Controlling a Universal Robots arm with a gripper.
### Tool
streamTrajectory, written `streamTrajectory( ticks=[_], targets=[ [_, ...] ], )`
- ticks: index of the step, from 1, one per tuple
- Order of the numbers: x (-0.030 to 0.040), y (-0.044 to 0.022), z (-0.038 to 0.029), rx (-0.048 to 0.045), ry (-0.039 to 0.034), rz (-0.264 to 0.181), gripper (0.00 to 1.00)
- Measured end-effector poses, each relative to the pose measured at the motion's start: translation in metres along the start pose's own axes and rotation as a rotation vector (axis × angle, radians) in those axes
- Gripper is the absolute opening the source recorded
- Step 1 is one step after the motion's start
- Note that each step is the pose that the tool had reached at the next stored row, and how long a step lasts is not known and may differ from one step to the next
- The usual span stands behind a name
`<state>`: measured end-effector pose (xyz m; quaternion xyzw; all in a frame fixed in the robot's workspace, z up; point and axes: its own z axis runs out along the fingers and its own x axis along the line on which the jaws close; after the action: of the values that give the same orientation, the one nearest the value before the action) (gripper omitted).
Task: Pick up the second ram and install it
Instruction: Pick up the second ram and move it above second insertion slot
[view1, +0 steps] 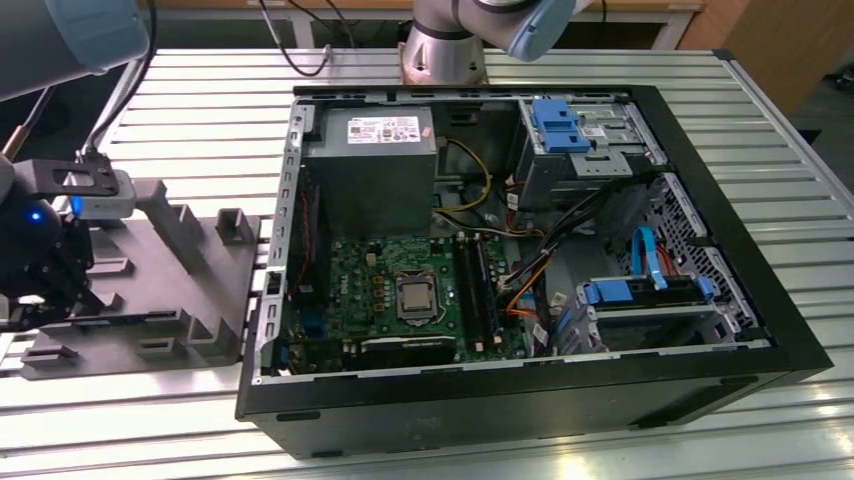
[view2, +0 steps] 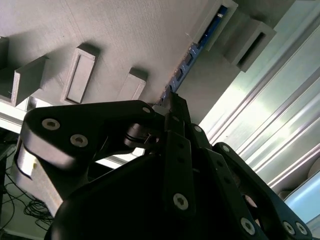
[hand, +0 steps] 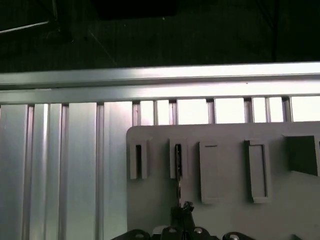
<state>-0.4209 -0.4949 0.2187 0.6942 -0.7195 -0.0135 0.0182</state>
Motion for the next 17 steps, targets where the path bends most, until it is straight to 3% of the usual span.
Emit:
streamTrajectory(
  ticks=[10,17],
  targets=[
    [0.0000,-0.0002,0.0041,0.0003,-0.0025,-0.059,0.11],
    [0.0002,-0.0002,0.0047,0.0003,-0.0023,-0.066,0.11]
  ],
)
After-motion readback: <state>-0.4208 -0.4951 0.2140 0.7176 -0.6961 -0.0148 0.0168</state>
